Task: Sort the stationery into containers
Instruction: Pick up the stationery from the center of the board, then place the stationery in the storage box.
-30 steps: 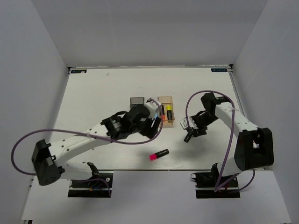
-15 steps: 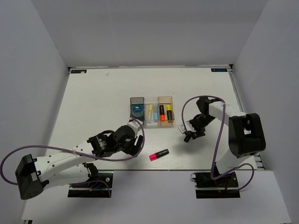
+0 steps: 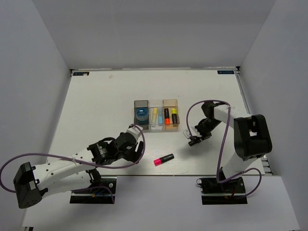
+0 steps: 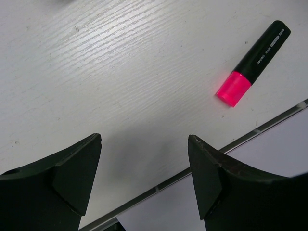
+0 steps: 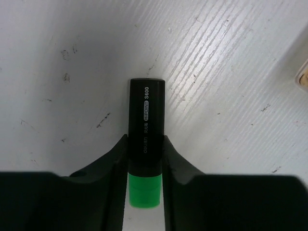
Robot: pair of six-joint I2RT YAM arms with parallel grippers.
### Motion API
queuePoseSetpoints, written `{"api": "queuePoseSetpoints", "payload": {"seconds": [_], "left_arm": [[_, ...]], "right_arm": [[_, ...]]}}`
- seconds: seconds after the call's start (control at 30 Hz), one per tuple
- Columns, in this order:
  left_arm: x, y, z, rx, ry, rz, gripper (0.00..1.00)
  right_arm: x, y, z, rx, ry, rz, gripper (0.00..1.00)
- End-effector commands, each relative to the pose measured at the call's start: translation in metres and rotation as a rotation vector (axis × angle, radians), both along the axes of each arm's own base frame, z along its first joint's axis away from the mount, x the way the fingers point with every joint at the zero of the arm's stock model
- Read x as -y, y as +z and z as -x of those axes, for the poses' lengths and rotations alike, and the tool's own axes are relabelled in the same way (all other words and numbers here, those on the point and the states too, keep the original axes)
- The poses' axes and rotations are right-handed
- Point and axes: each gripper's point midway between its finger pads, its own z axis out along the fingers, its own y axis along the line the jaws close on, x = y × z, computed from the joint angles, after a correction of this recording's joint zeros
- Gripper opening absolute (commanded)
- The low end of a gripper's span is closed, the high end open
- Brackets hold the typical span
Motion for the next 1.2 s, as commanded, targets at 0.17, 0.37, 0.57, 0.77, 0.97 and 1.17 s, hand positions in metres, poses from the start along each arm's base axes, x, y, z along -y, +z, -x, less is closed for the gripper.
{"api": "queuePoseSetpoints", "payload": {"seconds": [0.17, 0.37, 0.57, 0.77, 0.97, 1.17], "left_arm": [[-0.004, -0.004, 0.002, 0.004, 0.020, 0.018, 0.83], [-0.002, -0.014, 0.003, -0.012, 0.015, 0.008, 0.83], [0.003, -0.017, 0.002, -0.024, 0.008, -0.002, 0.83], [0.019, -0.012, 0.002, -0.030, -0.020, 0.020, 0.83], [0.040, -0.004, 0.001, 0.025, -0.122, -0.052, 0.84], [0.044, -0.006, -0.001, 0.045, -0.147, -0.053, 0.84]], "right_arm": [[-0.006, 0.011, 0.012, -0.028, 0.072, -0.040, 0.00], [-0.058, 0.100, -0.024, -0.123, -0.436, -0.234, 0.00], [-0.097, 0.145, -0.060, -0.360, -1.062, -0.263, 0.00], [-0.124, 0.138, -0.103, -0.613, -1.590, -0.189, 0.00], [-0.128, 0.122, -0.148, -0.486, -1.841, -0.157, 0.00], [-0.137, 0.115, -0.154, -0.459, -1.843, -0.155, 0.00]]}}
